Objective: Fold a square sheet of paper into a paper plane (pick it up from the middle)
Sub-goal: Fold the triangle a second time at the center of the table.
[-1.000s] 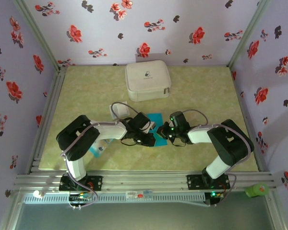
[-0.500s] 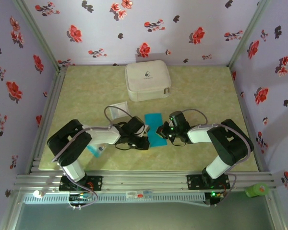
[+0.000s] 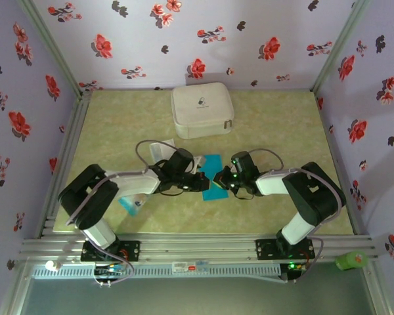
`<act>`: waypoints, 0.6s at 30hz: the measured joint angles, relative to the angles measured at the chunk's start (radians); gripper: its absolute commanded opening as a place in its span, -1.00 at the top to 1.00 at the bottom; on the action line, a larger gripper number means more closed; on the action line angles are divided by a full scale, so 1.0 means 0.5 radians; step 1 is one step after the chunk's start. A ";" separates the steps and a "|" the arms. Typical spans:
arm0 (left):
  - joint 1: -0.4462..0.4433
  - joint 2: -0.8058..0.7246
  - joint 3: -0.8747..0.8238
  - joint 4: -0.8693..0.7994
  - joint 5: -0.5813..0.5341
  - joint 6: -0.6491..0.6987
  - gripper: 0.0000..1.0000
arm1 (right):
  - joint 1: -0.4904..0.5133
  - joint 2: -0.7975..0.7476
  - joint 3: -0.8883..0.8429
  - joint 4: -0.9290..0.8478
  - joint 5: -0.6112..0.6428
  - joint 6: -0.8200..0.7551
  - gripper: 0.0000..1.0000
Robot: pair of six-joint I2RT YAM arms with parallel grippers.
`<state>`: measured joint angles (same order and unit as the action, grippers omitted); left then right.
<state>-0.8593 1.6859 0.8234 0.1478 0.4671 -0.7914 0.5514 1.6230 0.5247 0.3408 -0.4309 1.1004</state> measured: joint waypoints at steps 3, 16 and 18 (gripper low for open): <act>0.000 0.108 0.043 -0.002 0.006 0.000 0.87 | -0.002 0.000 0.000 0.000 -0.001 0.000 1.00; 0.002 0.269 0.065 -0.039 -0.144 0.021 0.93 | -0.003 -0.036 -0.008 -0.028 -0.022 -0.002 0.97; 0.002 0.269 0.063 -0.032 -0.144 0.023 0.93 | -0.003 -0.078 -0.008 -0.111 -0.021 -0.024 1.00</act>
<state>-0.8581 1.8202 0.8547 0.1318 0.3950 -0.7799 0.5499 1.5841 0.5209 0.2852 -0.4416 1.0882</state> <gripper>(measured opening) 0.055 0.047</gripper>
